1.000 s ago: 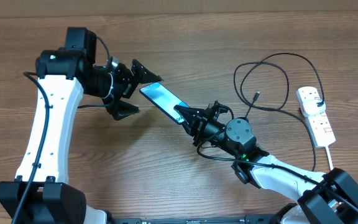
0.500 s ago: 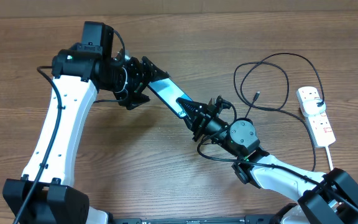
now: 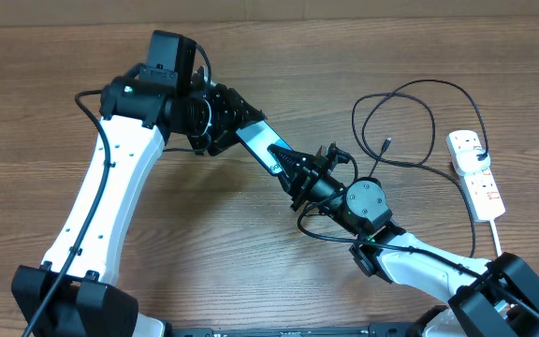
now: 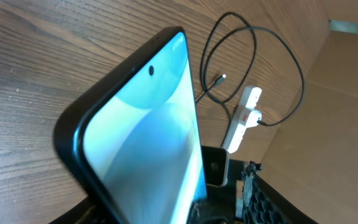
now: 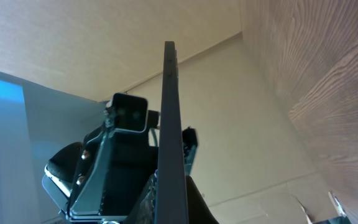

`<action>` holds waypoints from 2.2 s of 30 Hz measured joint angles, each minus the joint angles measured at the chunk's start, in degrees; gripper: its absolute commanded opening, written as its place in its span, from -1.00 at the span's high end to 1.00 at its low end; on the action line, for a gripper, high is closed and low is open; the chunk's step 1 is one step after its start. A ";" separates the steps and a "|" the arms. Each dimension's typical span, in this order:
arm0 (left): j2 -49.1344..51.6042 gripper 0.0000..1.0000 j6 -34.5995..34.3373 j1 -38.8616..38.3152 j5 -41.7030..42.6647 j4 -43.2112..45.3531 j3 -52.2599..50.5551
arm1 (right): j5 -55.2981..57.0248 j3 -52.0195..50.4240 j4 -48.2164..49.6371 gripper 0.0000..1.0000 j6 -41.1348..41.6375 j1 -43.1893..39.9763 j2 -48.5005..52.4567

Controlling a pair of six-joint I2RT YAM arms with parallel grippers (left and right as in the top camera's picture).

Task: Plug charger to phone and switch on socket
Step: 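Regrasp the phone's top end with the left gripper, then release the phone from the right gripper and move it toward the cable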

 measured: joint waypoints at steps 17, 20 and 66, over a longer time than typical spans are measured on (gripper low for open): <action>0.26 0.34 -5.64 0.13 6.08 17.49 -12.81 | 0.39 0.00 -3.61 0.92 0.00 0.02 0.00; 0.44 0.37 -6.05 0.13 6.27 17.46 -13.42 | 0.61 0.00 -4.66 0.92 0.00 0.02 0.00; 0.74 0.92 6.60 12.50 2.05 6.21 -13.97 | 9.18 0.42 -33.03 -0.99 -34.07 0.24 -0.13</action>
